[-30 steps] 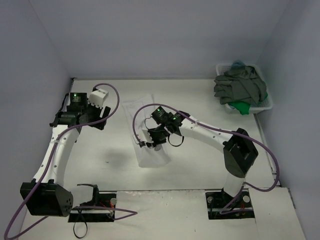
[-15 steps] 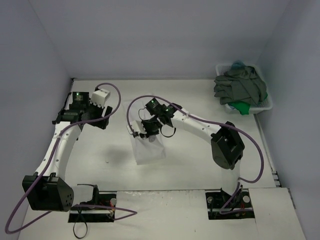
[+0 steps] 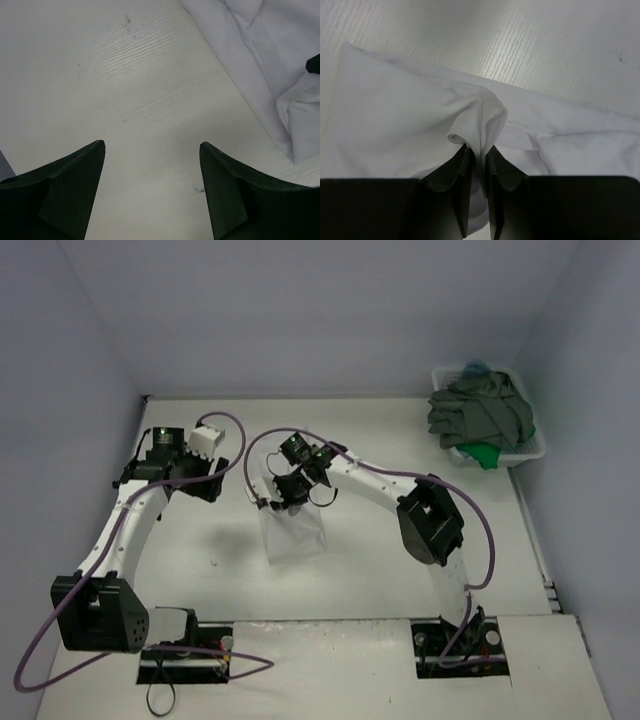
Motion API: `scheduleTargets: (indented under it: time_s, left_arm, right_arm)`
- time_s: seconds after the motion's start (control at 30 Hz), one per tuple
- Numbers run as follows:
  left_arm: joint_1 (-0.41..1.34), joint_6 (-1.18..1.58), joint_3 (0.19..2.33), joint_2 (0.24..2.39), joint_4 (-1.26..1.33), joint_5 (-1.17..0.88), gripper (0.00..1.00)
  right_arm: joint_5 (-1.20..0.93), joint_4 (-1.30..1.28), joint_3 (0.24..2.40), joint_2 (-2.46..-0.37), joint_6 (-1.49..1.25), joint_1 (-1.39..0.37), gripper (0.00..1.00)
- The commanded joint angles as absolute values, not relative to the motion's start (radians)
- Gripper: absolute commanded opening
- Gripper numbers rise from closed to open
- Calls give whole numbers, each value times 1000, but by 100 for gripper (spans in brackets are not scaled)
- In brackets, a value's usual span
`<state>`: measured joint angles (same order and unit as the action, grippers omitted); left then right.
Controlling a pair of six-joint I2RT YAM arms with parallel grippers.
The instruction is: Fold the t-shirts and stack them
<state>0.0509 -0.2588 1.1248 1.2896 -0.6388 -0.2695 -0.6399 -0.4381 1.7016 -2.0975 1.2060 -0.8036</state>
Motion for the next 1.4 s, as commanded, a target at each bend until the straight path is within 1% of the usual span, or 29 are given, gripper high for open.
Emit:
scheduleTargets:
  time_s: [0.0,0.27,0.63,0.93,1.23,1.37]
  left_arm:
    - [44,-255,1129,1289,-574,-287,70]
    - [43,-245,1127,1327,-551,-305,70]
    - [41,-239,1121,1335,-542,-319,71]
    - [41,-236,1108,1330,-529,-321,70]
    - [40,-235,1101,1335,-525,-330,71]
    - [41,-236,1104,1339,-522,-331,70]
  right_arm:
    - [-649,-433,1773,-2114,1227,-793,14]
    - [-632,-433,1854,-2177,1226,-769,13]
    - [-603,-433,1899,-2151,1221,-756,13]
    - [-589,-433,1967,-2171,1212,-738,13]
    - [-592,-431,2051,-2292,1200,-710,14]
    - [-583,-428,2098,-2347,1193,-707,18]
